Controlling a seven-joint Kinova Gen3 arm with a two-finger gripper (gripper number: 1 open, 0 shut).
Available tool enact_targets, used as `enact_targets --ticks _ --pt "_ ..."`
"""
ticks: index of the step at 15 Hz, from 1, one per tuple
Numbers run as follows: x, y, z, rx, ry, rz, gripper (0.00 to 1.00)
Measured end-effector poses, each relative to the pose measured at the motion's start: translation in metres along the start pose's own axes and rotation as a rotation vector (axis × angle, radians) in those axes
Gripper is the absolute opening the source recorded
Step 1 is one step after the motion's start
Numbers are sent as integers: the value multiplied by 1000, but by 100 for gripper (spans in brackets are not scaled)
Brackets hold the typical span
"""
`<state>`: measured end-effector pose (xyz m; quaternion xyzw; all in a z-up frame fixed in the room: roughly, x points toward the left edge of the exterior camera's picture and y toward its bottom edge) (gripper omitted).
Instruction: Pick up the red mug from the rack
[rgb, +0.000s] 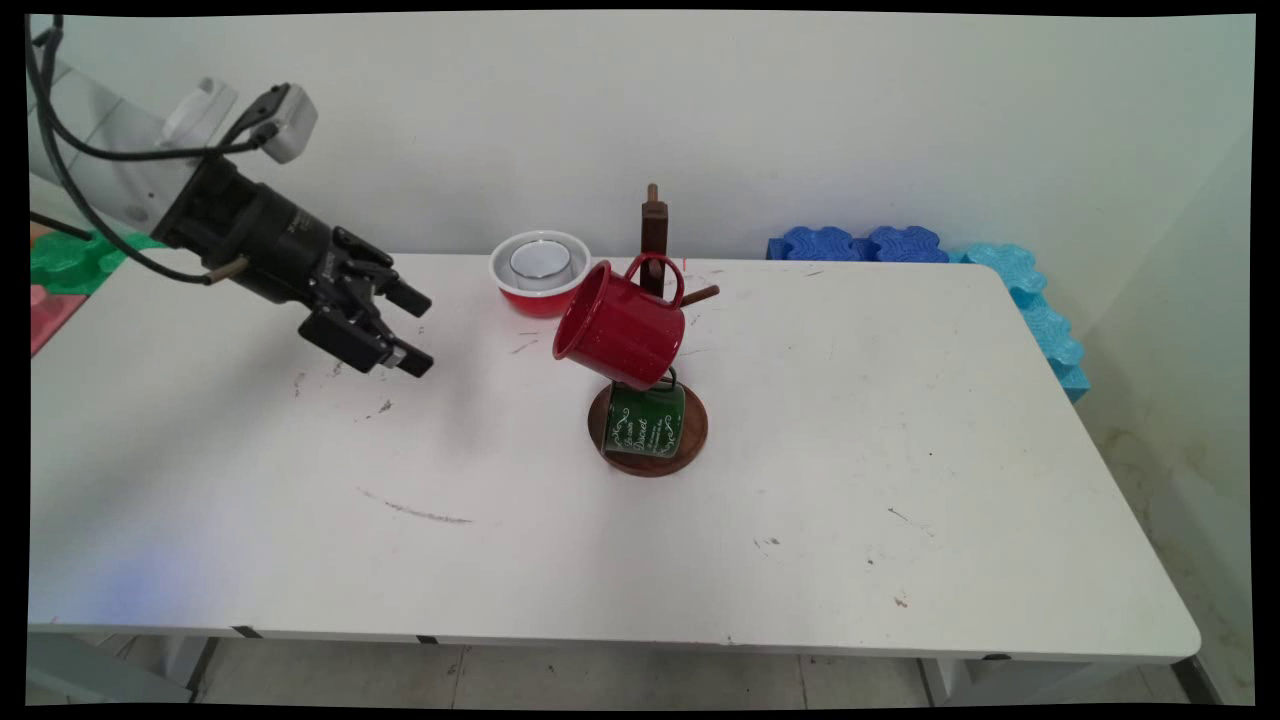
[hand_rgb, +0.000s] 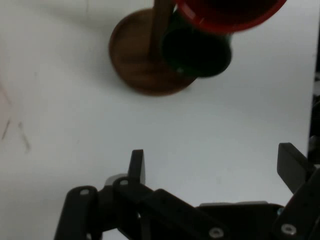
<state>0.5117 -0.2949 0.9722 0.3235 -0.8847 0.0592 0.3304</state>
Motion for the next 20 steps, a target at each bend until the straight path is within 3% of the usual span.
enact_targets --ticks 20 --pt "68 48 21 -94 162 -80 100"
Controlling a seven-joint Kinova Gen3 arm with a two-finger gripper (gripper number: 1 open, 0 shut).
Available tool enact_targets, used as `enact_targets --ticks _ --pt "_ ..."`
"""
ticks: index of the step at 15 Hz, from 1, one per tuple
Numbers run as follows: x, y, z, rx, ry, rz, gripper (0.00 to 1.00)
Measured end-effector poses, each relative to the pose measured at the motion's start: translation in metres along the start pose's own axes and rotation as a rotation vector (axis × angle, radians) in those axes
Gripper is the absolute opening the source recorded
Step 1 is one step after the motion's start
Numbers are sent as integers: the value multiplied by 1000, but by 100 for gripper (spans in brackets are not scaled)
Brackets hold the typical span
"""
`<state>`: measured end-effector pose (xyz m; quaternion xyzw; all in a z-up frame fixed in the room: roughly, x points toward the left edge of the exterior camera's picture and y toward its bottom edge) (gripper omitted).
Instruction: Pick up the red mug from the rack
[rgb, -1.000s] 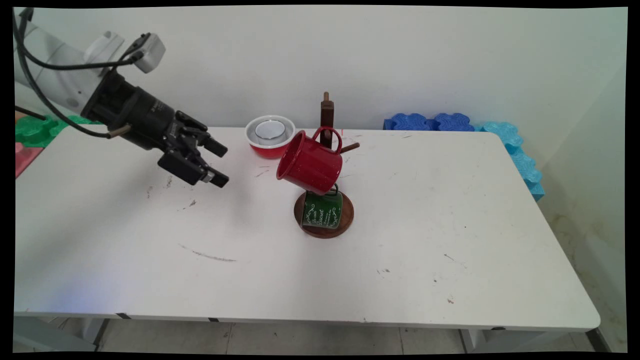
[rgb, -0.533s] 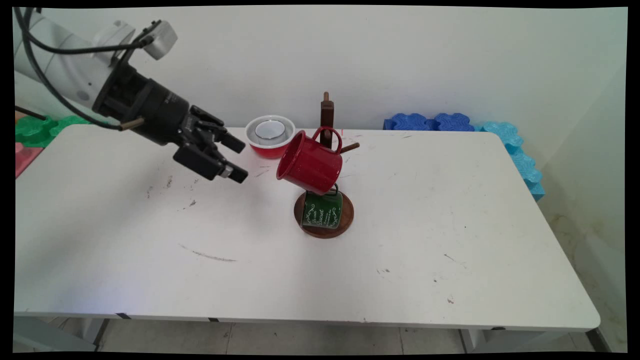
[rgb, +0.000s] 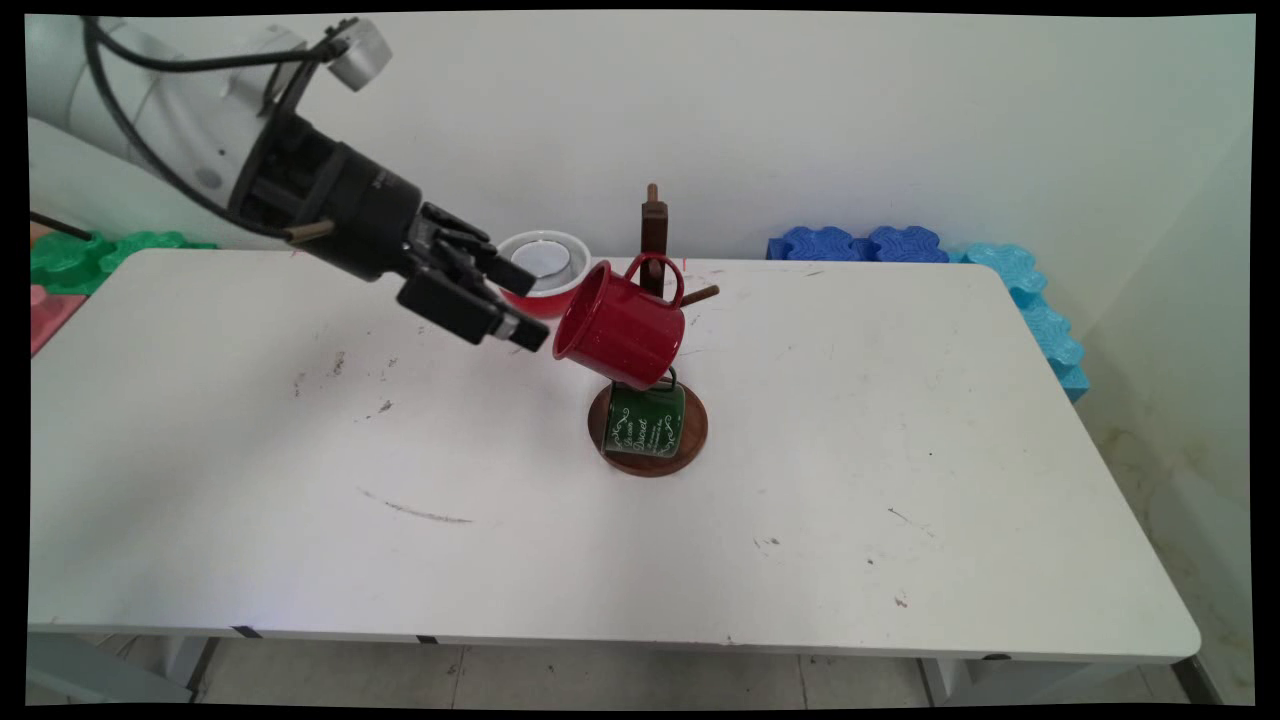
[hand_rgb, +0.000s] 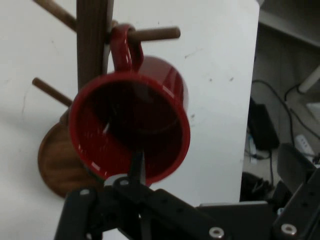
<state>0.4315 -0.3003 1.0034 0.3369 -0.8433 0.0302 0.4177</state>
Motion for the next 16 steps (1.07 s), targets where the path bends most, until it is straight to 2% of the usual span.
enact_targets --ticks 8,16 --pt "9 5 22 -3 31 -65 100" --pt "8 5 38 2 40 -109 100"
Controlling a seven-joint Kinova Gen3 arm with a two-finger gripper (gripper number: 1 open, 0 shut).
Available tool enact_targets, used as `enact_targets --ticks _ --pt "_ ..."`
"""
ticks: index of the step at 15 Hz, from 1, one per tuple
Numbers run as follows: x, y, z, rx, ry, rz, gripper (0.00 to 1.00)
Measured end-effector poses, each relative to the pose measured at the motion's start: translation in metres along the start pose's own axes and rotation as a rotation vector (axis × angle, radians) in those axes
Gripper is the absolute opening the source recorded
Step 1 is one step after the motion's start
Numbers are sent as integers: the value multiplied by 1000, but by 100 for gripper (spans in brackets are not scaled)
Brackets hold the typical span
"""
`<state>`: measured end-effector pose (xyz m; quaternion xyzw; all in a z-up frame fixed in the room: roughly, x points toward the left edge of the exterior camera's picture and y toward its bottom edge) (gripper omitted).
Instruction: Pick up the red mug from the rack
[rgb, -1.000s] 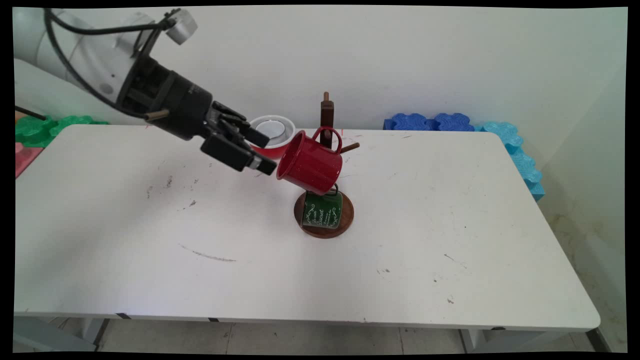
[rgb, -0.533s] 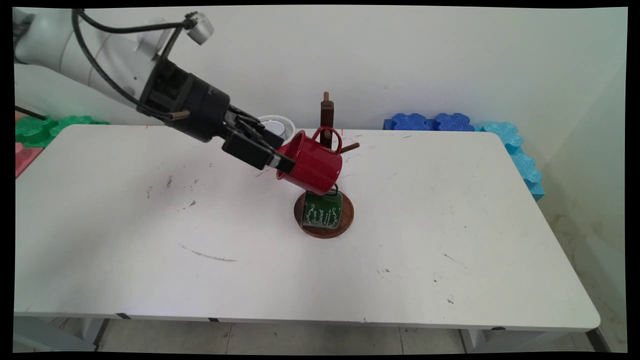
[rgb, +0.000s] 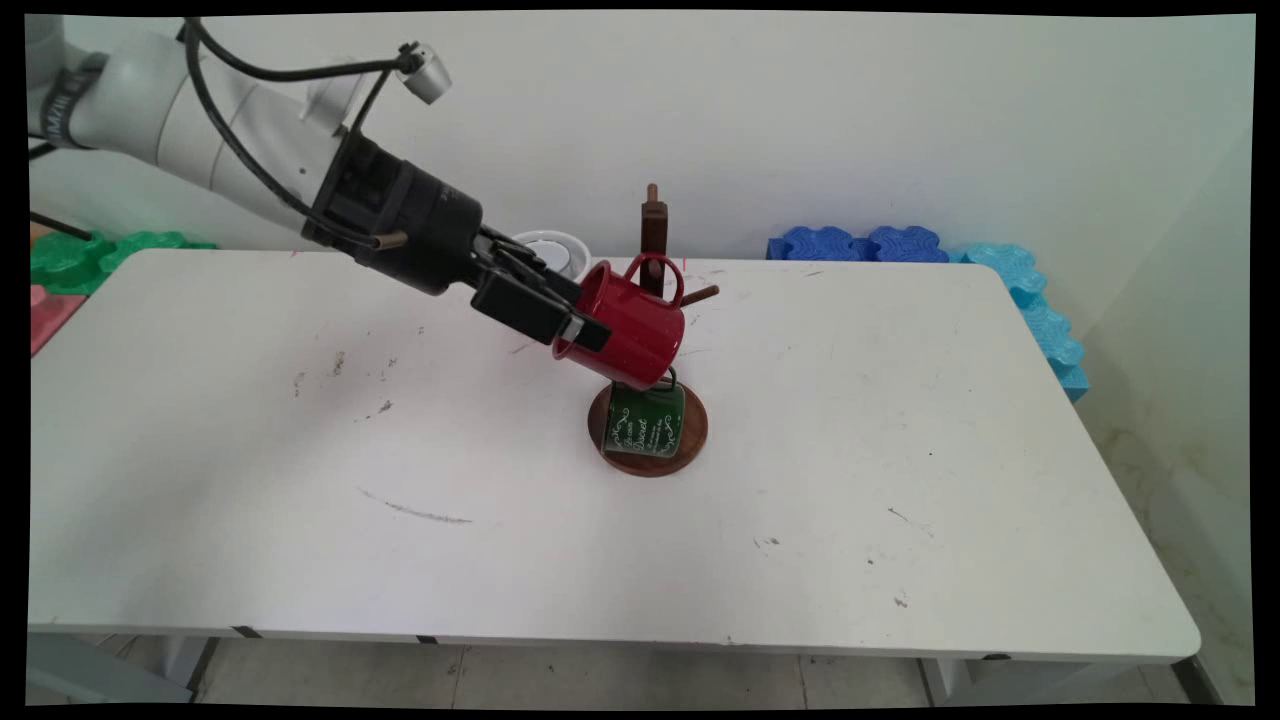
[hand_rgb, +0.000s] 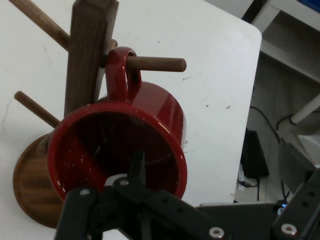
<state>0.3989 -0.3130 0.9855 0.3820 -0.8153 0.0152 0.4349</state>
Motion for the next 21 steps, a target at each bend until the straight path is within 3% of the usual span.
enact_targets --ticks 17,18,21 --pt "-3 -2 15 -3 -4 -73 100" --pt "-3 -2 15 -2 -3 -75 0" --pt "-2 -4 17 0 -3 -79 0"
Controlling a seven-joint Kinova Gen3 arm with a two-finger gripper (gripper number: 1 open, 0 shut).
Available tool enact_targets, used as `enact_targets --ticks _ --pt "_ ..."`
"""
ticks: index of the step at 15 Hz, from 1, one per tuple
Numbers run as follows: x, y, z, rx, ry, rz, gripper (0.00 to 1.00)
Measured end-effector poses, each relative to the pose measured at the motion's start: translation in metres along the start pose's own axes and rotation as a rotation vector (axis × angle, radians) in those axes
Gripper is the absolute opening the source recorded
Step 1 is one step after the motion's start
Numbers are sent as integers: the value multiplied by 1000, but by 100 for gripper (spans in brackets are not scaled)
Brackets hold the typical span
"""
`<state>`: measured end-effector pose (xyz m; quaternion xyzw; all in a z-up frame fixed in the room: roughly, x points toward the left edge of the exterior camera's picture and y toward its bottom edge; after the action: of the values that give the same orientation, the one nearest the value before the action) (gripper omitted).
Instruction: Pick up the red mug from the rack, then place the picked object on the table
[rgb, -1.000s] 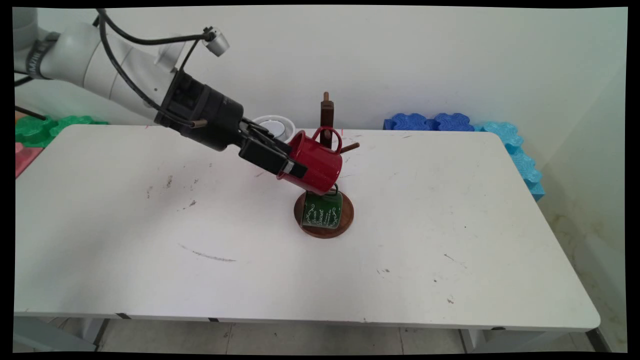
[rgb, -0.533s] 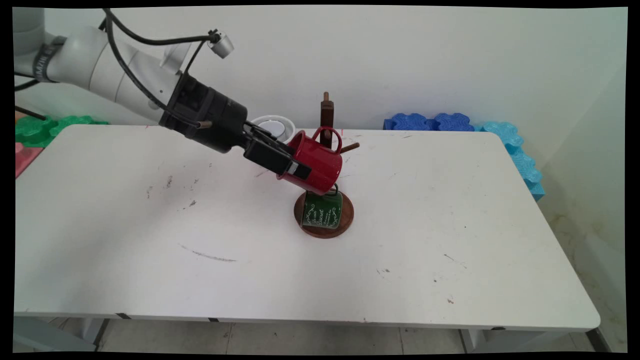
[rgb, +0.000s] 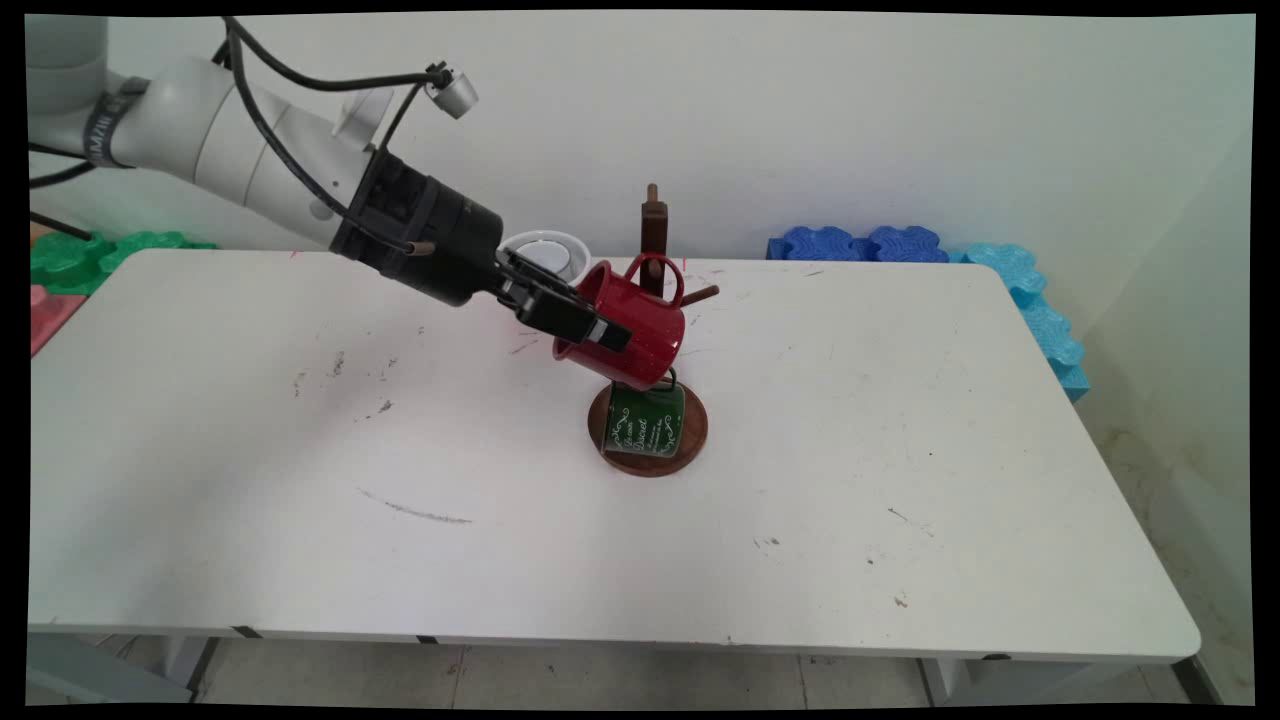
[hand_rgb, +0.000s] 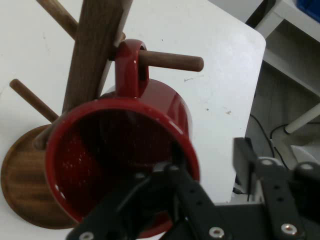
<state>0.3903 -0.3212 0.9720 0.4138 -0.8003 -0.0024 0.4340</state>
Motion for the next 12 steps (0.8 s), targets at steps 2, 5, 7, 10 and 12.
enact_targets --ticks 2,5,7,10,12 --pt "0 -1 1 2 -1 -1 0" --pt "1 -2 2 4 -1 -2 0" --pt "1 -3 3 6 -1 -1 0" --pt "2 -4 3 8 -1 -2 0" --pt "2 -5 3 9 -2 -2 0"
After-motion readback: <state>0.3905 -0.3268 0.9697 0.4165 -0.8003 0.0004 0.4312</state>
